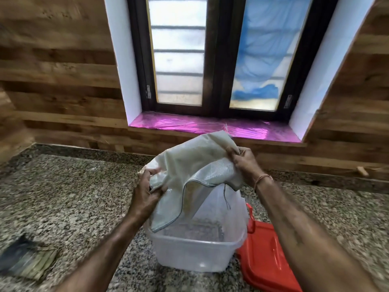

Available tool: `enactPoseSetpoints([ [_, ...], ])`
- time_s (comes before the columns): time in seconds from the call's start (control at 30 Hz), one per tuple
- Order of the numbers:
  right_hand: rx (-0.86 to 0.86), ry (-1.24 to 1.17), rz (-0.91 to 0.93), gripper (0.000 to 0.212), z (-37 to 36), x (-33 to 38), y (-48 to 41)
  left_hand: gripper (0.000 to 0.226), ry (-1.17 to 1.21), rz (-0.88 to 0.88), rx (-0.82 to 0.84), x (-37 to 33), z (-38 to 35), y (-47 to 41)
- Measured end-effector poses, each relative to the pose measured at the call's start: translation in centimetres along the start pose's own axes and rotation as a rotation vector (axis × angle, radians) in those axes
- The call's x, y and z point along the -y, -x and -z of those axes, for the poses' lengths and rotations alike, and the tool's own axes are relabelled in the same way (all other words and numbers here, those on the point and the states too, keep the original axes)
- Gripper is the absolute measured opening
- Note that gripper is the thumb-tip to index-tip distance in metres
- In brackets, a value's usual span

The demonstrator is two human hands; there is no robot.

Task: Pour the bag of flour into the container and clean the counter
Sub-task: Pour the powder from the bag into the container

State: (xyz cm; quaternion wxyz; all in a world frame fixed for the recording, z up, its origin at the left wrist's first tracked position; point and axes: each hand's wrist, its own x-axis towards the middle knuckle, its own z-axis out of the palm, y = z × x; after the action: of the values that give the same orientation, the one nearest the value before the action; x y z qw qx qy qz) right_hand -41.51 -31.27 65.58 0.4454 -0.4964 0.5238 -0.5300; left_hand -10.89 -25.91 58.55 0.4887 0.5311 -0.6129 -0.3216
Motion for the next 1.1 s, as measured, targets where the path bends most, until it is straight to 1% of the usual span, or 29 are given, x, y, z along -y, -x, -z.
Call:
enactPoseSetpoints([
  [0.07, 0.019, -0.055, 0.037, 0.025, 0.0, -0.5, 0.9, 0.047, 0.020, 0.014, -0.013, -0.2, -0.6, 0.9],
  [0.17, 0.026, -0.083, 0.089, 0.024, 0.0, -1.5, 1.9, 0.057, 0.128, 0.133, -0.003, 0.2, -1.1, 1.4],
  [0.23, 0.026, -0.094, 0.112, 0.023, 0.0, -2.3, 2.2, 0.041, 0.181, 0.175, -0.033, 0.5, -1.3, 1.5],
  [0.3, 0.030, -0.117, 0.126, 0.017, 0.1, -3.1, 2.7, 0.022, 0.179, 0.148, -0.070, 0.5, -1.5, 1.7],
  [0.33, 0.031, -0.133, 0.128, 0.016, 0.0, -3.3, 3.0, 0.025, 0.197, 0.132, -0.074, 0.6, -1.6, 1.8],
  [0.37, 0.030, -0.150, 0.128, 0.016, 0.1, -3.8, 3.1, 0.041, 0.223, 0.133, -0.067, 0.8, -1.6, 1.8],
  [0.47, 0.031, -0.195, 0.118, 0.016, 0.1, -4.8, 4.0, 0.107, 0.393, 0.223, -0.044, 1.7, -1.2, 1.8],
  [0.5, 0.032, -0.198, 0.121, 0.015, 0.2, -5.2, 4.2, 0.122, 0.448, 0.252, -0.036, 1.8, -1.0, 1.6],
  [0.53, 0.036, -0.207, 0.121, 0.015, 0.2, -5.4, 4.5, 0.127, 0.495, 0.275, -0.028, 1.9, -0.9, 1.4],
  [0.57, 0.041, -0.211, 0.118, 0.015, 0.2, -5.7, 4.7, 0.124, 0.531, 0.293, -0.025, 1.8, -0.8, 1.2],
  [0.67, 0.066, -0.228, 0.100, 0.017, 0.3, -6.3, 5.5, 0.098, 0.619, 0.282, -0.029, 1.5, -1.1, 1.0],
  [0.77, 0.089, -0.253, 0.069, 0.019, 0.7, -6.9, 6.0, 0.093, 0.589, 0.253, -0.028, 1.7, -0.9, 1.3],
  [0.83, 0.106, -0.274, 0.051, 0.029, 0.9, -6.5, 6.2, 0.085, 0.546, 0.220, -0.004, 1.8, -0.8, 1.7],
  [0.9, 0.178, -0.324, 0.012, 0.044, 1.0, -5.4, 6.2, 0.079, 0.513, 0.197, 0.010, 1.6, -0.7, 2.1],
  [0.93, 0.233, -0.372, -0.037, 0.053, 1.0, -4.6, 6.1, 0.076, 0.512, 0.188, 0.016, 1.5, -0.7, 2.3],
  [1.0, 0.288, -0.424, -0.135, 0.068, 1.2, -3.3, 5.6, 0.072, 0.509, 0.179, 0.035, 1.3, -0.7, 2.6],
  [1.1, 0.266, -0.380, -0.220, 0.079, 1.3, -2.4, 4.1, 0.072, 0.491, 0.177, 0.055, 0.9, -0.6, 2.9],
])
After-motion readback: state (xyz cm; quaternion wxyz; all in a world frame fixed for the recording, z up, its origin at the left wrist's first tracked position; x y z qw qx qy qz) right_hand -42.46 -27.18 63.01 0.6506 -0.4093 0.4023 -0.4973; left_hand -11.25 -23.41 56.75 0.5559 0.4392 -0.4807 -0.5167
